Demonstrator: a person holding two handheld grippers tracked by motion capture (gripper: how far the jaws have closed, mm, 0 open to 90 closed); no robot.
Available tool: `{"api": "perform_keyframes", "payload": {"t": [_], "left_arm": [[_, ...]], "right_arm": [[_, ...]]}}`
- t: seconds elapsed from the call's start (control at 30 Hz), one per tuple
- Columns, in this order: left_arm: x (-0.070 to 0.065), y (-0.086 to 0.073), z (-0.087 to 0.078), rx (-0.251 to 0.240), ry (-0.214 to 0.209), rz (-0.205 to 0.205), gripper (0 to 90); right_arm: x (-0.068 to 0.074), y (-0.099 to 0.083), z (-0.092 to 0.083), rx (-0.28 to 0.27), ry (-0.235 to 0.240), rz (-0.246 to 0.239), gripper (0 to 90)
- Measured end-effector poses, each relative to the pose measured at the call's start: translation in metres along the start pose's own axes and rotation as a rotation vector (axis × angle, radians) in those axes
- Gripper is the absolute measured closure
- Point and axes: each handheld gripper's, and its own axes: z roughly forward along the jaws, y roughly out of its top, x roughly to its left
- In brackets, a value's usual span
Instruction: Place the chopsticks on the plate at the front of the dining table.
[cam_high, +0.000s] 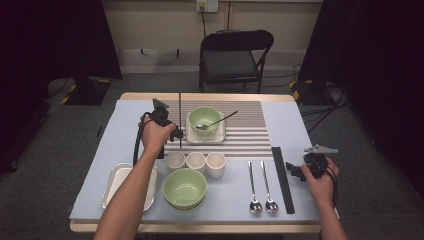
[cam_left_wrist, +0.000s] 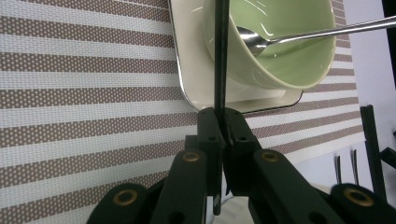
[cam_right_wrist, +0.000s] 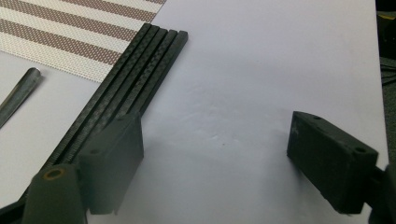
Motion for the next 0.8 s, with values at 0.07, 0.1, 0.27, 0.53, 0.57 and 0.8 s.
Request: {"api": "perform_keyframes", "payload": {"t": [0.07,0.1,0.27,0.53,0.57,0.8], "left_arm": [[0.000,0.001,0.003,0.006,0.006,0.003,87.2],[-0.001,0.001,0.004,0.006,0.007,-0.008,87.2],[-0.001,0.003,0.011,0.019,0.003,-0.008,87.1],[-0.001,0.006,0.018,0.026,0.016,-0.019,87.1],[0.000,0.007,0.018,0.035,0.015,-0.014,87.1],[0.002,0.007,0.022,0.040,0.032,-0.021,87.1]], "right_arm": [[0.000,0.000,0.000,0.000,0.000,0.001,17.6],[0.000,0.000,0.000,0.000,0.000,0.000,17.6],[0.000,0.000,0.000,0.000,0.000,0.001,17.6],[0.000,0.000,0.000,-0.001,-0.001,0.001,17.6],[0.000,0.000,0.000,0.000,0.001,0.001,17.6],[0.000,0.000,0.000,-0.001,0.000,0.000,17.6]]}}
